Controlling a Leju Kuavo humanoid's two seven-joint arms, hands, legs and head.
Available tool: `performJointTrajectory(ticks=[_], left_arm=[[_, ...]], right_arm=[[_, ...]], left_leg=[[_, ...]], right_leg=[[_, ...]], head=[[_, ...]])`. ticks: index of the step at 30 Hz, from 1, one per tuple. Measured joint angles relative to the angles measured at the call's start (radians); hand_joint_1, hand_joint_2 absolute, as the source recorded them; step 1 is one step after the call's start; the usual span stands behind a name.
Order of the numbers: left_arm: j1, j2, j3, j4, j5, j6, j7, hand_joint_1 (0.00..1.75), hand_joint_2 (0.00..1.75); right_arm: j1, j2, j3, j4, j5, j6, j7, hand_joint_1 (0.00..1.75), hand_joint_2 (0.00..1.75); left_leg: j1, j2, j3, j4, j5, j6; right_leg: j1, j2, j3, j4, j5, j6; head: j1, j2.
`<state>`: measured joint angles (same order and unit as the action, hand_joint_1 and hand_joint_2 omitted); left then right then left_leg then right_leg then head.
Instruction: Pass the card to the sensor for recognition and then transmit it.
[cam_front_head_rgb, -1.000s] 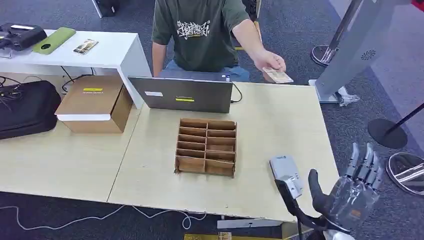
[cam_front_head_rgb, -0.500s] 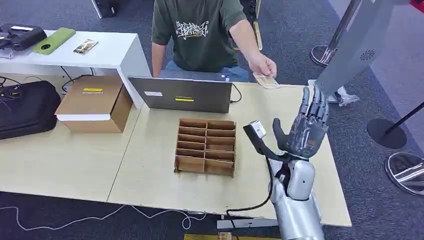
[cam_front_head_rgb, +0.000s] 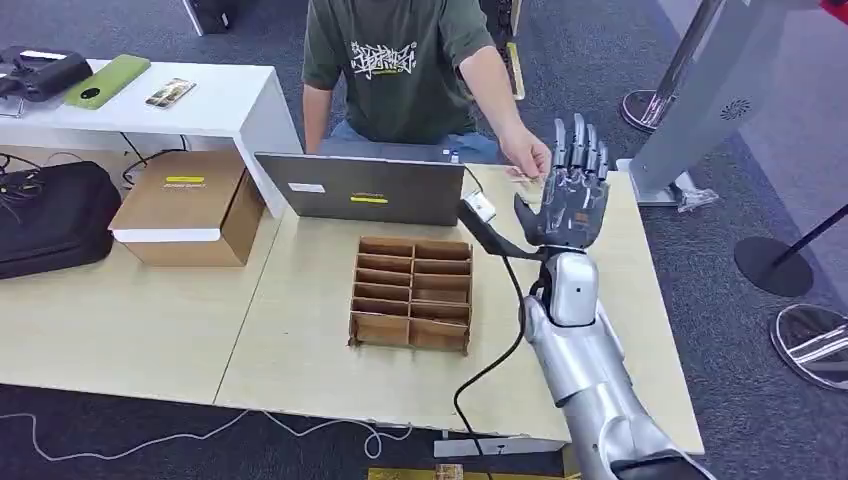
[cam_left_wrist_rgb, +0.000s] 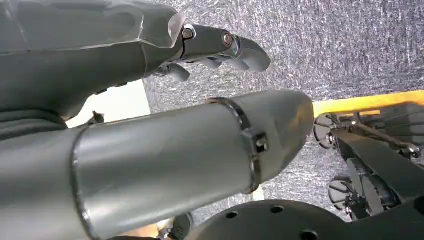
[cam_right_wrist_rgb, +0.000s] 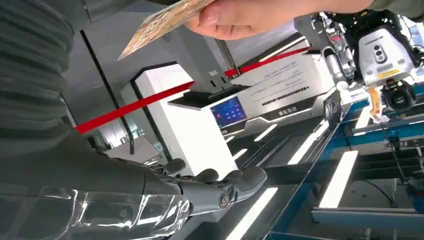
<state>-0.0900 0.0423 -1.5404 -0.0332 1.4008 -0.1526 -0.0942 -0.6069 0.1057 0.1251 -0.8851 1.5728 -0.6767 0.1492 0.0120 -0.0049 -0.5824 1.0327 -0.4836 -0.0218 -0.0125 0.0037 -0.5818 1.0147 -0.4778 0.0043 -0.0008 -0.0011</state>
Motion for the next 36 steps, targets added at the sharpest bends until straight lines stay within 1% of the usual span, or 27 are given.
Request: performJointTrajectory(ticks=[12, 13, 14, 15, 16, 36], left_arm=[[0.005, 0.002, 0.000, 0.000, 0.024, -0.004, 0.000, 0.00, 0.00], [0.006, 0.002, 0.000, 0.000, 0.024, -0.004, 0.000, 0.00, 0.00], [0.006, 0.002, 0.000, 0.000, 0.027, -0.004, 0.000, 0.00, 0.00], [0.007, 0.002, 0.000, 0.000, 0.027, -0.005, 0.000, 0.00, 0.00], [0.007, 0.002, 0.000, 0.000, 0.027, -0.005, 0.000, 0.00, 0.00], [0.013, 0.002, 0.000, 0.000, 0.029, -0.015, 0.000, 0.00, 0.00]], right_arm=[[-0.020, -0.003, 0.028, 0.053, 0.000, 0.000, -0.010, 0.00, 1.75], [-0.021, -0.003, 0.029, 0.056, 0.000, 0.000, -0.010, 0.03, 1.75], [-0.021, -0.003, 0.029, 0.058, 0.000, 0.000, -0.010, 0.59, 1.75], [-0.022, -0.003, 0.031, 0.060, 0.000, 0.000, -0.010, 1.08, 1.75], [-0.022, -0.003, 0.031, 0.062, 0.000, 0.000, -0.011, 1.75, 1.75], [-0.054, -0.003, 0.031, 0.112, 0.000, -0.001, -0.035, 1.75, 1.75]], left_leg=[[0.000, 0.000, 0.000, 0.000, 0.000, 0.000], [0.000, 0.000, 0.000, 0.000, 0.000, 0.000], [0.000, 0.000, 0.000, 0.000, 0.000, 0.000], [0.000, 0.000, 0.000, 0.000, 0.000, 0.000], [0.000, 0.000, 0.000, 0.000, 0.000, 0.000], [0.000, 0.000, 0.000, 0.000, 0.000, 0.000]], right_leg=[[0.000, 0.000, 0.000, 0.000, 0.000, 0.000], [0.000, 0.000, 0.000, 0.000, 0.000, 0.000], [0.000, 0.000, 0.000, 0.000, 0.000, 0.000], [0.000, 0.000, 0.000, 0.000, 0.000, 0.000], [0.000, 0.000, 0.000, 0.000, 0.000, 0.000], [0.000, 0.000, 0.000, 0.000, 0.000, 0.000]], head=[[0.000, 0.000], [0.000, 0.000], [0.000, 0.000], [0.000, 0.000], [0.000, 0.000], [0.000, 0.000]])
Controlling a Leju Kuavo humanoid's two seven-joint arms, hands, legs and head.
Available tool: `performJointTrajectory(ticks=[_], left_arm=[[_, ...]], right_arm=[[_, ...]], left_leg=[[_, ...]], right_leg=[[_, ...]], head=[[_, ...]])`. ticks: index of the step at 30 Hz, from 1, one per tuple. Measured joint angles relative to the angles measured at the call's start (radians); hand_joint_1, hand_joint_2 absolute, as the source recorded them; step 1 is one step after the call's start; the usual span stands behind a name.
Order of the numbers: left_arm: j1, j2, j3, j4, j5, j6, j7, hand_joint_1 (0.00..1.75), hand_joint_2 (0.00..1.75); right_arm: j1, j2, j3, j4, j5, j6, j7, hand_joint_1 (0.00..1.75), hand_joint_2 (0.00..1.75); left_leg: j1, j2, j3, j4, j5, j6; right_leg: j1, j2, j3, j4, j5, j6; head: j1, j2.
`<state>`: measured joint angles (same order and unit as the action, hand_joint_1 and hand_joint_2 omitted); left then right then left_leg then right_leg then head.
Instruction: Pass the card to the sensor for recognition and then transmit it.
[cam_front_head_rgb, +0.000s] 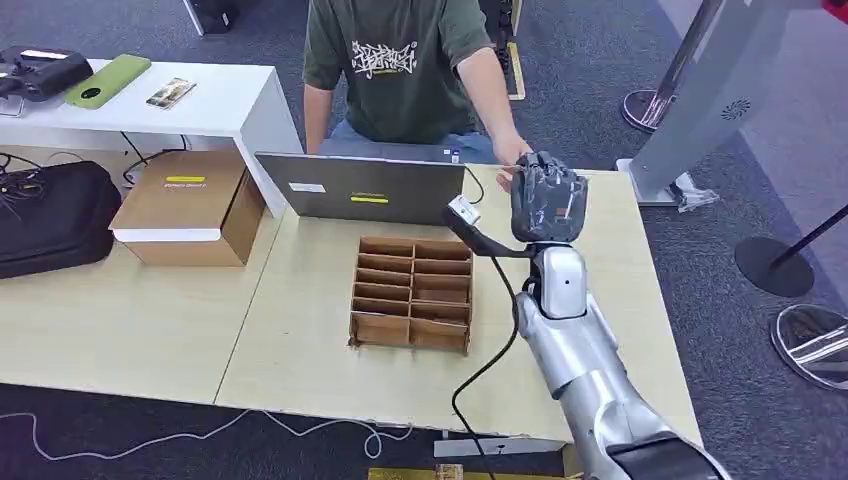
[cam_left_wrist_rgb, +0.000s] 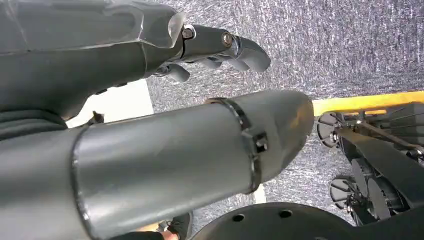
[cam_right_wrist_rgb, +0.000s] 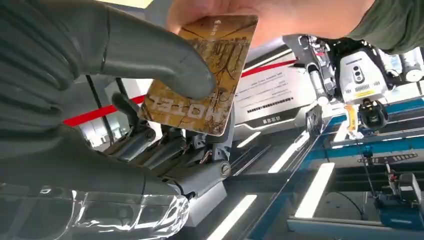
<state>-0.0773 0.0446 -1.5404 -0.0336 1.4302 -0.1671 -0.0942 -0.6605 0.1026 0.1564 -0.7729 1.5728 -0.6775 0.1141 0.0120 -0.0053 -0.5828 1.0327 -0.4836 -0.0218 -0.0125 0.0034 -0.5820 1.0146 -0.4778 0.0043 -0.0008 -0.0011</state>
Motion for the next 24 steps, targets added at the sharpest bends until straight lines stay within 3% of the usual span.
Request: performJointTrajectory(ticks=[10, 13, 16, 24], left_arm=[[0.000, 0.006, 0.000, 0.000, -0.002, 0.000, 0.000, 0.00, 0.00], [0.000, 0.007, 0.000, 0.000, 0.002, 0.000, 0.000, 0.00, 0.00], [0.001, 0.007, 0.000, 0.000, 0.011, -0.002, 0.000, 0.00, 0.00], [0.004, 0.008, 0.000, 0.000, 0.015, -0.004, 0.000, 0.00, 0.00]], right_arm=[[-0.003, 0.000, 0.000, 0.002, -0.003, 0.000, -0.010, 1.75, 1.75], [-0.003, 0.000, -0.001, 0.006, -0.055, 0.001, -0.025, 1.75, 1.75], [-0.003, 0.005, -0.018, 0.006, -0.183, 0.022, -0.068, 1.75, 1.75], [0.043, 0.024, -0.075, -0.109, -0.445, 0.236, -0.095, 1.75, 1.75]], left_leg=[[0.000, 0.000, 0.000, 0.000, 0.000, 0.000], [0.000, 0.000, 0.000, 0.000, 0.000, 0.000], [0.000, 0.000, 0.000, 0.000, 0.000, 0.000], [0.000, 0.000, -0.001, 0.000, 0.000, 0.000]], right_leg=[[0.000, 0.000, 0.000, 0.000, 0.000, 0.000], [0.000, 0.000, 0.000, 0.000, 0.000, 0.000], [0.000, 0.000, 0.000, 0.000, 0.000, 0.000], [0.000, 0.000, 0.000, 0.000, 0.000, 0.000]], head=[[0.000, 0.000], [0.000, 0.000], [0.000, 0.000], [0.000, 0.000]])
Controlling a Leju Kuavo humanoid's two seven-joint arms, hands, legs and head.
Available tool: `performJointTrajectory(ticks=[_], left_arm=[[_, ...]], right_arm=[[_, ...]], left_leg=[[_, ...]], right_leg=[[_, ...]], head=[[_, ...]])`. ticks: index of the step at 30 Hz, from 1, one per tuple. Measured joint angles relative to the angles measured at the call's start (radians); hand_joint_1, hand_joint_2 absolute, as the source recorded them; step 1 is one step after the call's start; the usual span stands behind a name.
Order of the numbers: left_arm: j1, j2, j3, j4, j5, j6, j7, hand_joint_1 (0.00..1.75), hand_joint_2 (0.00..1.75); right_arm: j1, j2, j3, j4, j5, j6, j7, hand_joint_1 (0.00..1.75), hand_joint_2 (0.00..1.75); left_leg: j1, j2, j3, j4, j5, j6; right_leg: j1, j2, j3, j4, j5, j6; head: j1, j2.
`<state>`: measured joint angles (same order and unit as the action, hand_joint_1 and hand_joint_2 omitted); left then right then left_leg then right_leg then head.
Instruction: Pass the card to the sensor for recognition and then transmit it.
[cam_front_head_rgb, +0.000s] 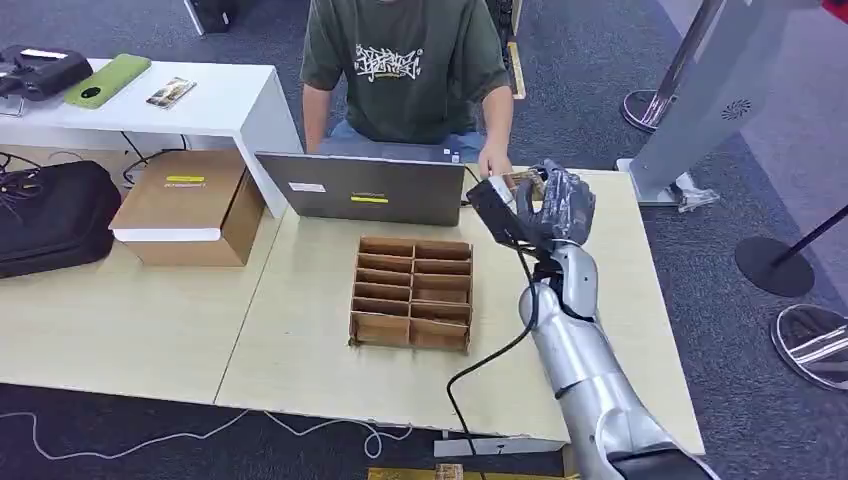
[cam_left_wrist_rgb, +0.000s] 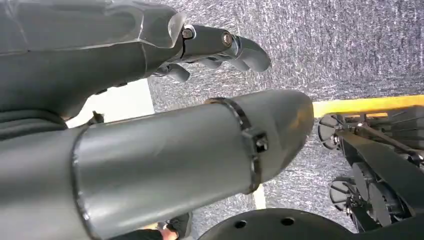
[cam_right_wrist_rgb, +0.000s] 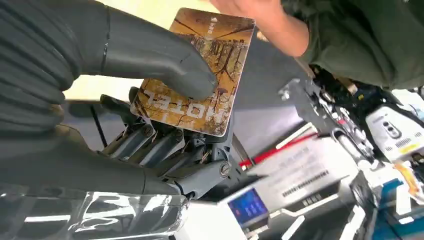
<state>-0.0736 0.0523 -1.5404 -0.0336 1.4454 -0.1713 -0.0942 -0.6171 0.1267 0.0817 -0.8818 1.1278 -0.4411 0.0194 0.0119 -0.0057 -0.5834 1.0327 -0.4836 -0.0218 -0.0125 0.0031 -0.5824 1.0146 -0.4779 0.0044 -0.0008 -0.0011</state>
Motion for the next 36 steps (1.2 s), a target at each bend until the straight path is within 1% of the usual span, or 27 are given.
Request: performJointTrajectory(ticks=[3, 7, 12, 17, 20, 23, 30, 36], left_arm=[[0.000, 0.000, 0.000, 0.000, 0.000, 0.000, 0.005, 0.00, 0.00], [0.000, 0.000, 0.000, 0.000, 0.000, -0.001, 0.007, 0.00, 0.00], [0.000, 0.000, 0.000, 0.000, 0.000, 0.000, 0.007, 0.00, 0.00], [0.000, 0.000, 0.000, 0.000, -0.006, 0.001, 0.011, 0.00, 0.00], [-0.001, 0.001, 0.000, 0.000, -0.013, 0.001, 0.019, 0.00, 0.00], [-0.003, 0.002, 0.000, 0.000, -0.026, 0.001, 0.023, 0.00, 0.00], [-0.004, 0.006, 0.000, 0.000, -0.031, 0.005, 0.024, 0.00, 0.00], [-0.006, 0.006, 0.000, 0.000, -0.028, 0.008, 0.024, 0.00, 0.00]], right_arm=[[0.023, 0.002, -0.017, -0.062, -0.074, 0.075, -0.002, 1.75, 1.75], [0.051, 0.001, -0.034, -0.135, -0.135, 0.150, 0.006, 1.75, 1.75], [0.067, -0.008, -0.053, -0.186, -0.154, 0.185, 0.017, 1.75, 1.75], [0.071, -0.030, -0.075, -0.194, -0.167, 0.199, 0.035, 1.75, 1.75], [0.073, -0.043, -0.097, -0.194, -0.194, 0.225, 0.044, 1.75, 1.75], [0.073, -0.067, -0.138, -0.181, -0.240, 0.260, 0.050, 1.75, 1.75], [0.051, -0.134, -0.218, -0.087, -0.249, 0.257, 0.033, 1.75, 1.75], [0.026, -0.175, -0.252, 0.001, -0.233, 0.235, 0.031, 1.75, 1.75]], left_leg=[[0.000, 0.000, 0.000, 0.000, 0.000, 0.000], [0.000, 0.000, 0.000, 0.000, 0.000, 0.000], [0.000, 0.000, 0.000, 0.000, 0.000, 0.000], [0.000, 0.000, 0.000, 0.000, 0.000, 0.000], [0.000, 0.000, 0.000, 0.000, 0.000, 0.000], [0.000, 0.000, 0.000, 0.001, 0.000, 0.000], [0.000, 0.000, -0.001, 0.001, 0.000, 0.000], [0.000, 0.000, 0.000, 0.001, 0.000, 0.000]], right_leg=[[0.000, 0.000, 0.000, 0.000, 0.000, 0.000], [0.000, 0.000, 0.000, 0.000, 0.000, 0.000], [0.000, 0.000, -0.001, 0.000, 0.000, 0.000], [0.000, 0.000, -0.001, 0.000, 0.000, 0.000], [0.000, 0.000, -0.001, 0.000, 0.000, 0.000], [0.000, 0.000, -0.001, 0.000, 0.000, 0.000], [0.000, 0.000, -0.001, 0.000, 0.000, 0.000], [0.000, 0.000, -0.001, 0.000, 0.000, 0.000]], head=[[0.000, 0.000], [0.000, 0.000], [0.000, 0.000], [0.000, 0.000], [0.000, 0.000], [0.000, 0.000], [0.000, 0.000], [0.000, 0.000]])
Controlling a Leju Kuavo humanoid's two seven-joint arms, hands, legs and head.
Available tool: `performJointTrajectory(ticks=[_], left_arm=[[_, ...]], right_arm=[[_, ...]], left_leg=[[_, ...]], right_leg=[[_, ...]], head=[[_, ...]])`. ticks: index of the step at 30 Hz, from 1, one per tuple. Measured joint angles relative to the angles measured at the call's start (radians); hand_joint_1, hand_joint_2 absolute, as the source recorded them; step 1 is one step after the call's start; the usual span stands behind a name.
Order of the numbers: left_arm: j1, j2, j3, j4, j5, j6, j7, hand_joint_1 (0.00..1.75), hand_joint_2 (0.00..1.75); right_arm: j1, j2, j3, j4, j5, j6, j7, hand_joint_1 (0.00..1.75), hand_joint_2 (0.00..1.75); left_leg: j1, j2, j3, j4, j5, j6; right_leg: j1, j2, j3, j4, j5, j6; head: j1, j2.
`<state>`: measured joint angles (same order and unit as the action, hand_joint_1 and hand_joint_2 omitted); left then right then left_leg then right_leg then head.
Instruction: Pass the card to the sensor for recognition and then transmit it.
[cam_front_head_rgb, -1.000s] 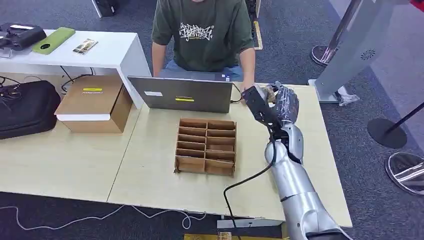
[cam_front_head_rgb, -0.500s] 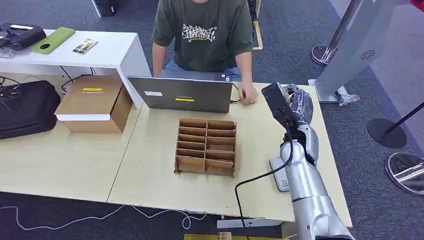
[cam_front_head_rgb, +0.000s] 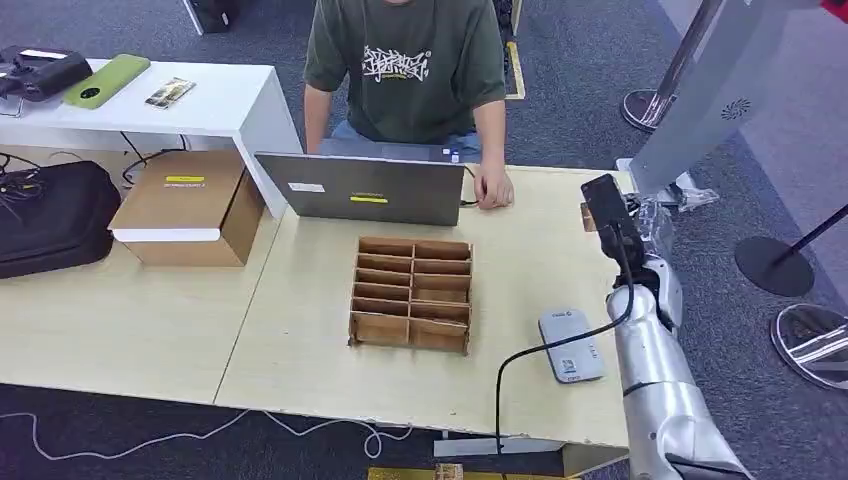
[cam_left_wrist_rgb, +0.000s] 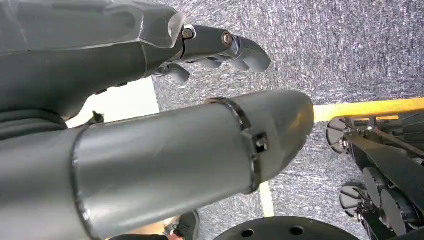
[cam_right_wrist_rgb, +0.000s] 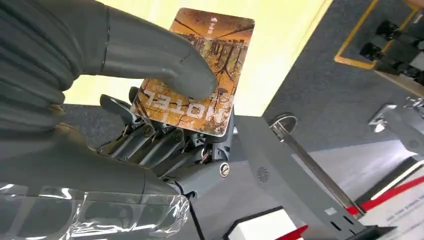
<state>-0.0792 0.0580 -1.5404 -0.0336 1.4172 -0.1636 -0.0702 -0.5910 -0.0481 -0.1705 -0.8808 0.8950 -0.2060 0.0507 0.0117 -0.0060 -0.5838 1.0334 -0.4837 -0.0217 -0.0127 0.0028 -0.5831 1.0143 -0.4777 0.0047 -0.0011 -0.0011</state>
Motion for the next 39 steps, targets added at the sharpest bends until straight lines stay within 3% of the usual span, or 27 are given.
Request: performJointTrajectory(ticks=[23, 39], left_arm=[[-0.005, 0.000, 0.000, 0.000, -0.011, 0.009, 0.000, 0.00, 0.00], [-0.005, -0.004, 0.000, 0.000, 0.022, 0.009, 0.000, 0.00, 0.00]], right_arm=[[0.054, -0.048, -0.056, 0.038, 0.014, -0.006, 0.005, 1.75, 1.75], [0.197, -0.044, -0.097, -0.135, 0.028, 0.010, 0.024, 1.75, 1.75]], left_leg=[[0.000, 0.000, 0.000, 0.000, 0.000, 0.000], [0.000, -0.001, -0.001, 0.000, 0.000, 0.000]], right_leg=[[0.000, 0.000, 0.000, 0.000, 0.000, 0.000], [0.000, -0.001, 0.000, 0.000, 0.000, 0.000]], head=[[0.000, 0.000], [0.000, 0.000]])
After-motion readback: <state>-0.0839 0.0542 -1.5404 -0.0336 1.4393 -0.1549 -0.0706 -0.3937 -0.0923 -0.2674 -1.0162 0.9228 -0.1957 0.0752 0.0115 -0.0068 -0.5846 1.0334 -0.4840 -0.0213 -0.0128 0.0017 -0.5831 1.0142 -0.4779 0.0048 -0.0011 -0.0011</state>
